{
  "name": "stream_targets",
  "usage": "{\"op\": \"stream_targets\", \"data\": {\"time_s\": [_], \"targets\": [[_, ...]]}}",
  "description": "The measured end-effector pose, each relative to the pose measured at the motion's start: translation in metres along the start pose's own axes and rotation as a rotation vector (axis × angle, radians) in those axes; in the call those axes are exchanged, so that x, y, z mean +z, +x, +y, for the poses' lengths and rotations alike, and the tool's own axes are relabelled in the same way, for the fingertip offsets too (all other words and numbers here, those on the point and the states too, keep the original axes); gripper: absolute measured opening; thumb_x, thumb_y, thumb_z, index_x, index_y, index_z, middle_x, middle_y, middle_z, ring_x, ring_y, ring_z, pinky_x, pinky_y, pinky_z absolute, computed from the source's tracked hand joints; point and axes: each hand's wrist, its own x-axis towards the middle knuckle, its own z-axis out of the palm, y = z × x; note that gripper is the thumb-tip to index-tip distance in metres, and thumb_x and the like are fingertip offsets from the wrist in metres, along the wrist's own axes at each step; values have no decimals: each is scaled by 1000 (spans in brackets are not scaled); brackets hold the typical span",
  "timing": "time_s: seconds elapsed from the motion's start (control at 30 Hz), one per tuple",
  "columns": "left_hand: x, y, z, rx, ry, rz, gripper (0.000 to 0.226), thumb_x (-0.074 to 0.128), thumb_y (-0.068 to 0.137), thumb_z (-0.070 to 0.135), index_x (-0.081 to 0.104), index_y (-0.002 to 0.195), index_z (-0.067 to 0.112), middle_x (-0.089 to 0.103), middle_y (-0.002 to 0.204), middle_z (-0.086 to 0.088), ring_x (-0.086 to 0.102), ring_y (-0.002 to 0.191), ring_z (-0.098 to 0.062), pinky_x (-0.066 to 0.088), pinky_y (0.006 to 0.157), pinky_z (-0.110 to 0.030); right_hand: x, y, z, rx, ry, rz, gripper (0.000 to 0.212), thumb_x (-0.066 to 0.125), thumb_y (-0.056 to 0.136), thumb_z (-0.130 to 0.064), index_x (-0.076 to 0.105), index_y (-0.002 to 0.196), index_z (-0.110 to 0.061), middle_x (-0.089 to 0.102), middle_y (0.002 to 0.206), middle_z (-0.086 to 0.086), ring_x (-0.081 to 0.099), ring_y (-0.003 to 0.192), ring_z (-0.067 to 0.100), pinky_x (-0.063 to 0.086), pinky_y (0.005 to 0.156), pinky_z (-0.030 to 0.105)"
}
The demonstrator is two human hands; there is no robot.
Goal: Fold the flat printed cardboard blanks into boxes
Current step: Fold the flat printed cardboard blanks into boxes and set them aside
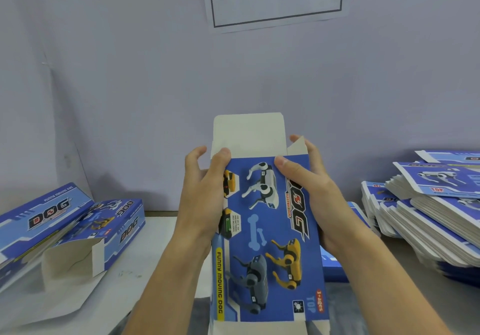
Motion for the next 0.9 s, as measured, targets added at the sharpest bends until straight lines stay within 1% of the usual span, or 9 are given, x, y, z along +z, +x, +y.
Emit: {"op": "stream_targets", "data": {"time_s": [0.07,0.13,0.23,0.3,0.37,0.5,0.63,0.77,0.9], "targets": [[2,-1,1,28,6,42,23,59,95,51,52,111,36,71,81,-11,74,72,-21,61,61,-35,-1,0,1,-27,4,26,54,70,75,-36,46,123,-35,76,92,10,74,70,26,58,54,32],[5,-3,5,75,53,28,37,58,93,55,57,100,19,67,78,-16,70,69,-23,59,67,-41,-4,1,2,-47,-47,43,39,69,75,-40,54,110,-30,76,87,9,74,68,24,58,53,31],[6,-6,8,81,72,16,56,51,94,57,58,99,1,67,71,-6,65,64,-11,56,62,-27,-6,1,3,-47,-126,37,21,61,80,-48,63,84,-28,74,82,8,73,68,23,59,56,32],[7,-8,11,80,84,36,48,42,99,55,63,81,16,61,60,11,57,54,-3,48,53,-13,-3,-1,2,-23,-107,36,35,52,84,-57,67,75,-27,73,76,7,72,65,22,58,55,31],[8,-8,13,61,90,63,45,40,105,40,47,64,21,45,51,11,40,45,-4,42,49,-20,-3,0,1,-8,-69,67,48,46,86,-62,68,71,-22,70,67,7,68,56,20,54,51,27],[4,-6,13,3,32,86,29,39,99,22,44,72,14,41,53,2,40,54,-19,38,58,-32,2,5,3,40,-125,128,39,48,95,-43,64,65,-24,62,56,4,60,47,17,50,47,27],[3,-9,15,-39,10,85,18,39,101,27,52,91,22,42,48,11,39,41,-3,39,41,-18,3,7,6,55,-110,207,23,49,94,-37,45,104,-17,61,60,5,61,51,18,51,50,29],[5,-9,15,-29,-27,-11,23,39,101,26,57,98,13,43,66,-5,42,51,-10,42,51,-23,7,6,3,88,-80,185,42,47,94,-38,50,103,2,50,89,20,52,75,34,43,72,44],[4,-9,17,8,-56,31,23,38,100,19,56,87,13,47,55,3,43,47,-11,42,49,-24,7,5,4,64,-31,195,32,44,96,-39,50,86,-9,52,72,16,56,59,25,48,59,33]]}}
